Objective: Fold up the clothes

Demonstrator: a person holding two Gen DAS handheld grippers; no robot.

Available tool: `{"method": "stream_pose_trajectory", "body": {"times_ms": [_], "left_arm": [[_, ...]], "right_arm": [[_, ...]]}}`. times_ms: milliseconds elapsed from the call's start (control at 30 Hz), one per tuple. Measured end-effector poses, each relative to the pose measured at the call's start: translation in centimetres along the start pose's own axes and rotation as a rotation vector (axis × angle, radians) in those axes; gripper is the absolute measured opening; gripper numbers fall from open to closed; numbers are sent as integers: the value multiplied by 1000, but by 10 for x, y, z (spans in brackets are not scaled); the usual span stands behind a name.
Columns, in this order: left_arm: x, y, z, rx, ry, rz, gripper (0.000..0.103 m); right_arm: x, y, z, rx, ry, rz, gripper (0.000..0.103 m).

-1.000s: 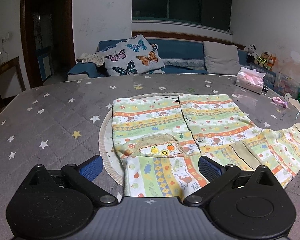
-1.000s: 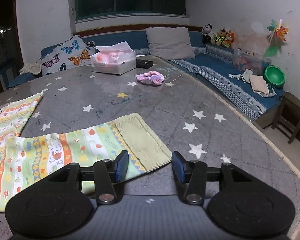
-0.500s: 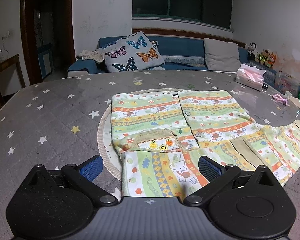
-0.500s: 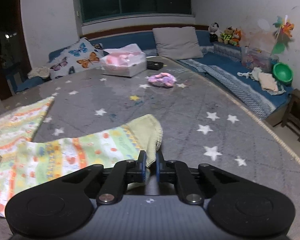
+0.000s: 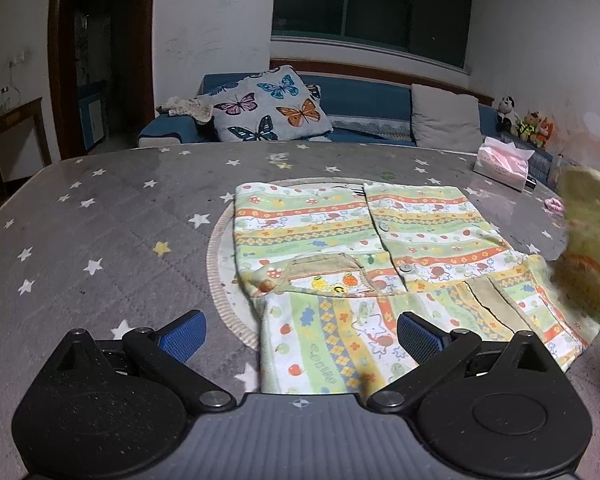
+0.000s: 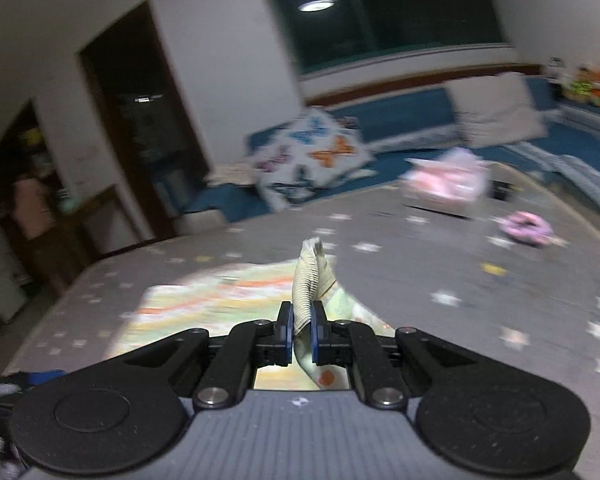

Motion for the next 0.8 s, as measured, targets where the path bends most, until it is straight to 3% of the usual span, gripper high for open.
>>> {"method": "stream_pose_trajectory", "body": {"times_ms": [233,433,533,600,667,800], "left_arm": [[6,20,-8,-3,-15,-50,103],[11,34,-12,-7,-17,-82,103],[12,39,-12,-15,-17,-94,103],[12,41,-12,-20,-16,-100,103],[11,42,-12,-23,-16,-103,103],[8,36,-11,-14,-20,-95,103]], "right_arm": [[-10,89,39,-180,36,-119,7],[8,147,76,-276,117,-192,7],[21,162,92,-312,175,-198,16],[26,166,93,-329,196,-213,23],[26,166,87,-324,189,-239,23],[18,142,73,-233,185,-282,23]]}}
Point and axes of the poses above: each gripper's, at about its wrist camera, not at the fingertips, and z roughly the way its jaws point, y to its left, x to its underside, the point moved 1 cm from there along z, roughly the way its jaws point, and after that the axes turned 4 degrees about -x, right-handed, at the moved point
